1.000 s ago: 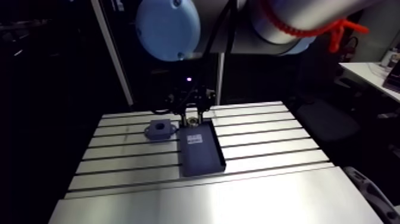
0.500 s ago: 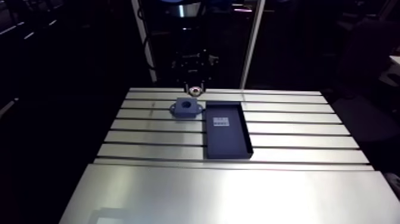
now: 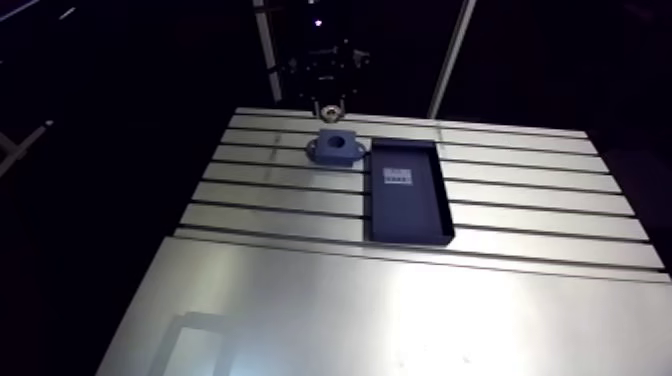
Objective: Pick up the bearing and press it into the housing until flush.
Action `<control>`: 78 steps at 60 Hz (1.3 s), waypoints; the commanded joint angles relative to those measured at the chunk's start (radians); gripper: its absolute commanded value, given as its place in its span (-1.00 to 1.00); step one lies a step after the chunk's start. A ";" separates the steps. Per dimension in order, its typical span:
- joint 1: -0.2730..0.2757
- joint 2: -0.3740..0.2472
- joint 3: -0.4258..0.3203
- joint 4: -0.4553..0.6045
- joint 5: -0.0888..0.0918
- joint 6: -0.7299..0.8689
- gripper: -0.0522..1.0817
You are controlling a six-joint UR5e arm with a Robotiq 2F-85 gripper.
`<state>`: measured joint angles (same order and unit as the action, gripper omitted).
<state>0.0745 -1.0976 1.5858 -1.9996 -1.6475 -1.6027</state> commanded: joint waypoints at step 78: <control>-0.013 0.089 -0.001 -0.084 -0.001 -0.029 0.50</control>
<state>0.0618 -1.0181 1.5825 -2.0662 -1.6475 -1.6275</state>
